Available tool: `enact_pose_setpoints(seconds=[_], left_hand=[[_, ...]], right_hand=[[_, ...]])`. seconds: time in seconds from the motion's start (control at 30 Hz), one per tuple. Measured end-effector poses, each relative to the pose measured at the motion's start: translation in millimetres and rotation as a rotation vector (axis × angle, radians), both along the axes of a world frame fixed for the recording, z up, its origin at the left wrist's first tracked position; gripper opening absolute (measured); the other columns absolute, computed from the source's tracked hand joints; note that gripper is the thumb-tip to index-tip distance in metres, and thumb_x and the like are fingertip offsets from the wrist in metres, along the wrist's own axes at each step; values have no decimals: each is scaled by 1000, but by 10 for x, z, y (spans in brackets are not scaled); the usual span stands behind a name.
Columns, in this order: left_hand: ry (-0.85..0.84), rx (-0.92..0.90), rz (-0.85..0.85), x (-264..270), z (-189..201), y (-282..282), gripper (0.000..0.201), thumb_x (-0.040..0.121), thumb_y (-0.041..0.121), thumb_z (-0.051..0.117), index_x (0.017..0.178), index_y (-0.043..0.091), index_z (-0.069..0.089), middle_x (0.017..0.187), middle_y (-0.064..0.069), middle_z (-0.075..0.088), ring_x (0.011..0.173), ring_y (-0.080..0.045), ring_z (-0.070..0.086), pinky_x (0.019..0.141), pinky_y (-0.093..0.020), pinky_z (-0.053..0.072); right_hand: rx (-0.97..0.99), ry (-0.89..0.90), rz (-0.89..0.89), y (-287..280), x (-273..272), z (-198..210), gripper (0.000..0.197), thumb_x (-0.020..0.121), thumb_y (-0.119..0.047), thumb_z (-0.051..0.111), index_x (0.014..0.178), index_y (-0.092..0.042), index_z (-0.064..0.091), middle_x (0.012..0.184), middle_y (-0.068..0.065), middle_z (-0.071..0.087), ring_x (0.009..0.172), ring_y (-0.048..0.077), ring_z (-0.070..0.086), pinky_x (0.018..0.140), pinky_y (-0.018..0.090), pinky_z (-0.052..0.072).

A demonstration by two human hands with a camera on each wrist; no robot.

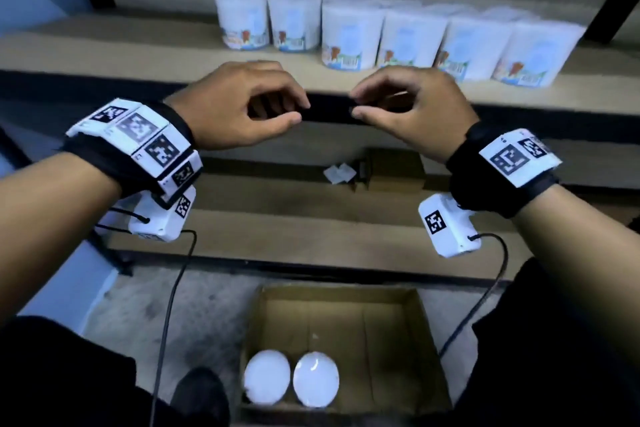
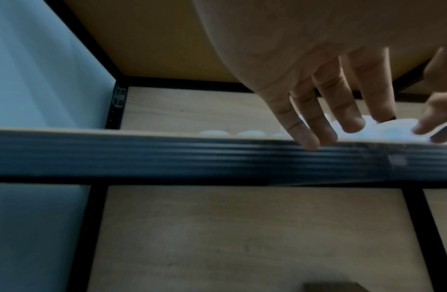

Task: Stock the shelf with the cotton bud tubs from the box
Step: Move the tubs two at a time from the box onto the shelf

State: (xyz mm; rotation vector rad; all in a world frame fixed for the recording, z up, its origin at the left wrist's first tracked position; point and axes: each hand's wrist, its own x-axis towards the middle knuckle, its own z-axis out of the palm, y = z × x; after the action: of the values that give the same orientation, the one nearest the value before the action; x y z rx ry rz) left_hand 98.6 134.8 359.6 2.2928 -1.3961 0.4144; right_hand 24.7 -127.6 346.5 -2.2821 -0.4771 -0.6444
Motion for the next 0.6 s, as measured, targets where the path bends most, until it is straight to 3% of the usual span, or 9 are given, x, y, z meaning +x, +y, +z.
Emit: enact_pose_setpoints(seconds=[0.1, 0.2, 0.3, 0.37, 0.43, 0.5, 0.6], left_hand=[[52, 15, 19, -102, -337, 182, 28, 91, 35, 61, 112, 18, 69, 100, 1, 63, 90, -12, 63, 85, -28, 51], [117, 46, 35, -147, -692, 297, 32, 89, 40, 61, 113, 21, 68, 99, 3, 63, 89, -12, 64, 84, -30, 52], [201, 113, 64, -152, -1113, 380, 38, 87, 50, 59, 117, 26, 66, 104, 7, 62, 92, -9, 64, 85, -34, 53], [275, 184, 104, -154, -1432, 422, 49, 84, 62, 56, 123, 32, 62, 114, 9, 60, 99, -8, 62, 89, -36, 53], [344, 283, 128, -172, -1771, 452, 64, 81, 74, 51, 133, 38, 53, 129, 10, 55, 116, -10, 56, 101, -36, 48], [390, 379, 144, -219, -2091, 470, 75, 79, 78, 49, 142, 38, 42, 143, 10, 46, 130, -10, 46, 111, -33, 37], [490, 438, 185, -321, -2516, 499, 83, 77, 78, 51, 146, 35, 36, 145, 8, 43, 132, -12, 44, 113, -32, 34]], right_hand=[[52, 11, 58, 168, -98, -201, 26, 80, -32, 79, 101, -17, 73, 94, -5, 74, 89, 6, 70, 86, 29, 56], [-37, 86, 88, 318, -142, -521, 31, 78, -33, 81, 103, -17, 73, 94, -7, 73, 87, 4, 69, 84, 24, 55], [-91, 202, 75, 397, -147, -923, 39, 75, -40, 81, 108, -22, 71, 99, -10, 72, 91, 2, 67, 85, 27, 55], [-129, 302, 48, 436, -167, -1230, 52, 71, -51, 79, 116, -28, 67, 109, -11, 68, 96, 3, 65, 85, 30, 56], [-169, 431, 25, 483, -231, -1548, 66, 69, -55, 78, 128, -33, 58, 122, -11, 60, 103, 4, 60, 88, 29, 55], [-238, 561, 35, 515, -321, -1880, 80, 69, -57, 78, 139, -37, 46, 132, -12, 51, 112, 6, 55, 95, 27, 50], [-308, 693, 74, 513, -465, -2370, 95, 68, -62, 77, 148, -35, 33, 146, -3, 40, 128, 14, 47, 107, 28, 40]])
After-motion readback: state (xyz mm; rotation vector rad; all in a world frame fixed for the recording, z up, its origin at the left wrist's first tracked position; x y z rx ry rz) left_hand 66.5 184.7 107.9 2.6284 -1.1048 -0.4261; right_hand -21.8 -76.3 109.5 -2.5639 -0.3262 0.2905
